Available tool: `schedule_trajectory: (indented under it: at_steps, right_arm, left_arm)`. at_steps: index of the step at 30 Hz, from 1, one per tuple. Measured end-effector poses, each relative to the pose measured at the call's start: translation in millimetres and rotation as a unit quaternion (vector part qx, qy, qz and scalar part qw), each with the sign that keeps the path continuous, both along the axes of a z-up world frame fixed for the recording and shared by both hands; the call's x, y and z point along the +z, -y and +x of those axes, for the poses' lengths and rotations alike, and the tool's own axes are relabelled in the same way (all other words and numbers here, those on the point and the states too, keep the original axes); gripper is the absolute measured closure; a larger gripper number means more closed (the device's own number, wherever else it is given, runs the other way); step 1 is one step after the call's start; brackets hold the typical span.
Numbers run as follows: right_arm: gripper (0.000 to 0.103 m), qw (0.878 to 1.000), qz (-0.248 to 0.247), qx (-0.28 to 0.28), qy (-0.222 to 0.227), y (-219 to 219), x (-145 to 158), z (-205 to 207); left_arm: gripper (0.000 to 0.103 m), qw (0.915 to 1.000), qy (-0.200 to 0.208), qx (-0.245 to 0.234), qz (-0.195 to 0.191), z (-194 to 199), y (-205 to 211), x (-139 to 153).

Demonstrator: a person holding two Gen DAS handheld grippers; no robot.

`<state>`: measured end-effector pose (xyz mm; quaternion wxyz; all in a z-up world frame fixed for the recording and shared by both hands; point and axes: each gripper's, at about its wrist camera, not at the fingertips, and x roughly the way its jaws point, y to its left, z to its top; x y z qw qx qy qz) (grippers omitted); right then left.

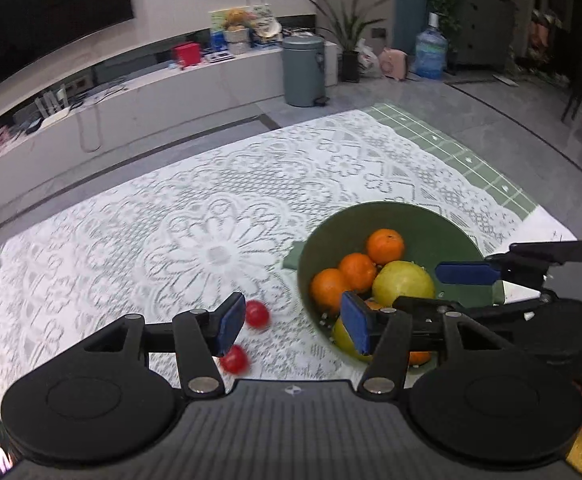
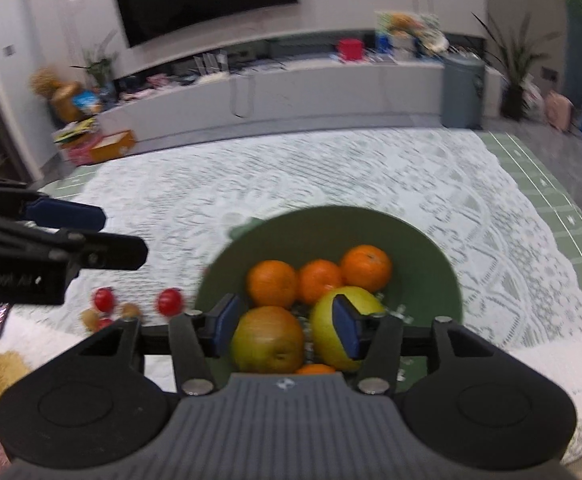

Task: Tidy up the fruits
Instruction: 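Move both tools back from the colander to the tomatoes and small fruits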

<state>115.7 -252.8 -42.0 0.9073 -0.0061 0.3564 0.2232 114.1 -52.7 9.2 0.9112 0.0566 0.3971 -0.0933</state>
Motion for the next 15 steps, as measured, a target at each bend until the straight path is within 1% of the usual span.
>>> schedule_trajectory:
  at_steps: [2, 3, 4, 6, 9, 12, 15]
  right_arm:
    - [0.043, 1.000, -0.002, 0.012, 0.011, -1, 2, -7]
    - [0.042, 1.000, -0.004, 0.017, 0.012, -2, 1, -8]
    - [0.042, 1.000, -0.005, 0.024, 0.011, -1, -1, -8]
    - [0.042, 0.999, -0.011, 0.035, 0.004, 1, -8, -6]
    - [0.043, 0.999, -0.013, 0.048, 0.001, 8, -15, -3]
    - [0.043, 0.997, 0.006, 0.071, 0.018, 20, -15, -7]
    - [0.043, 0.996, 0.015, 0.081, 0.026, 20, -14, -5]
  left_arm:
    - [0.038, 0.9998, -0.004, 0.013, -0.013, -6, -6, 2]
    - [0.038, 0.9996, -0.010, 0.017, -0.020, -9, -9, 2]
    - [0.038, 0.9992, -0.020, 0.022, -0.026, -13, -11, 1]
    - [0.038, 0.9985, -0.037, 0.034, -0.024, -20, -15, -3]
    - [0.038, 0.9964, -0.053, 0.061, -0.026, -30, -23, -12]
    - [0.038, 0.9946, -0.044, 0.086, -0.036, -35, -31, -17]
    - [0.038, 0.9929, -0.041, 0.102, -0.046, -35, -34, -19]
